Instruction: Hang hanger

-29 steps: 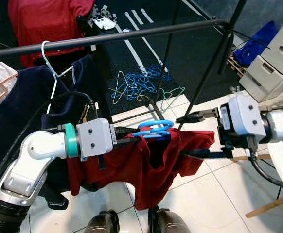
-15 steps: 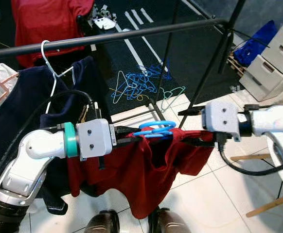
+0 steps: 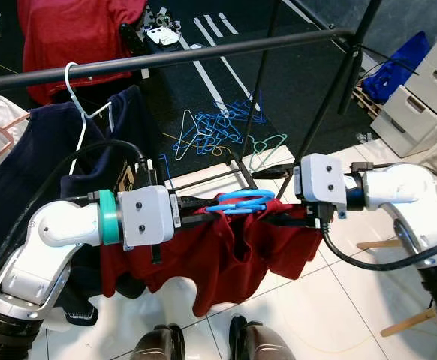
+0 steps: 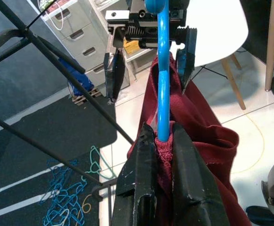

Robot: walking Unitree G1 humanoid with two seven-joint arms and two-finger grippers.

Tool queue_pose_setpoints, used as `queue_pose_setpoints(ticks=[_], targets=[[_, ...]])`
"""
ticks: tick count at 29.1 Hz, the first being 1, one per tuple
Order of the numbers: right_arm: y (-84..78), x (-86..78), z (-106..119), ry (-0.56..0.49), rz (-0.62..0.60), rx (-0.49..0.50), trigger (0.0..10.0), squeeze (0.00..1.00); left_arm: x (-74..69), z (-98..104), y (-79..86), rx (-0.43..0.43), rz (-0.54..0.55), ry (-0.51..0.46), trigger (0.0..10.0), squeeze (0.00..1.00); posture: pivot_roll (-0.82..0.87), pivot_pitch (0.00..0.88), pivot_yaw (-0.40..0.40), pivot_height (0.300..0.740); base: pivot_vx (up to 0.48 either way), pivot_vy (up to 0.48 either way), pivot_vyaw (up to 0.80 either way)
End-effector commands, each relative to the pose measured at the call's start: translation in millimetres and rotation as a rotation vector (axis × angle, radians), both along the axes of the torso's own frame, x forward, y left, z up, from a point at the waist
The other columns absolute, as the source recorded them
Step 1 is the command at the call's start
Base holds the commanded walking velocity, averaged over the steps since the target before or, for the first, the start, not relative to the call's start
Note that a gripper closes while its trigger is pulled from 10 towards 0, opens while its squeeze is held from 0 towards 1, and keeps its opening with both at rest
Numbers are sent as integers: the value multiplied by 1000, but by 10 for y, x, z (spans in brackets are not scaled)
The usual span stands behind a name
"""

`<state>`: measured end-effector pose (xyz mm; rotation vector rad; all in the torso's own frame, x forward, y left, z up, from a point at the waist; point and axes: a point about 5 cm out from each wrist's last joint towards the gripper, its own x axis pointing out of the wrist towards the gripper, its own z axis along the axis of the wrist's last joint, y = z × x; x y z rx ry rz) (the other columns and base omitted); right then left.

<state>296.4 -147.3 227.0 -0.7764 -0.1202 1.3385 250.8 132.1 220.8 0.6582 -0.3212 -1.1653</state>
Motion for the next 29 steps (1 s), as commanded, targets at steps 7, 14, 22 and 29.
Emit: queue_pose_setpoints(ticks=[7,14,22,29], targets=[[61,-25,-42,12,51,1,0,0,-47,25,-71,-22,-45,-7,10000,0,-105,83,27,740,0,0,0],[12,-66,-86,63,69,-26,0,0,-47,32,-65,-21,-44,-7,10000,0,-103,82,29,740,0,0,0],[-2,-109,-103,105,94,-34,0,0,-23,29,-64,-19,-36,-14,10000,0,-107,76,32,740,0,0,0],[-5,-124,-108,124,88,-9,0,0,3,25,-73,-26,-26,-8,10000,43,-109,75,35,740,0,0,0]])
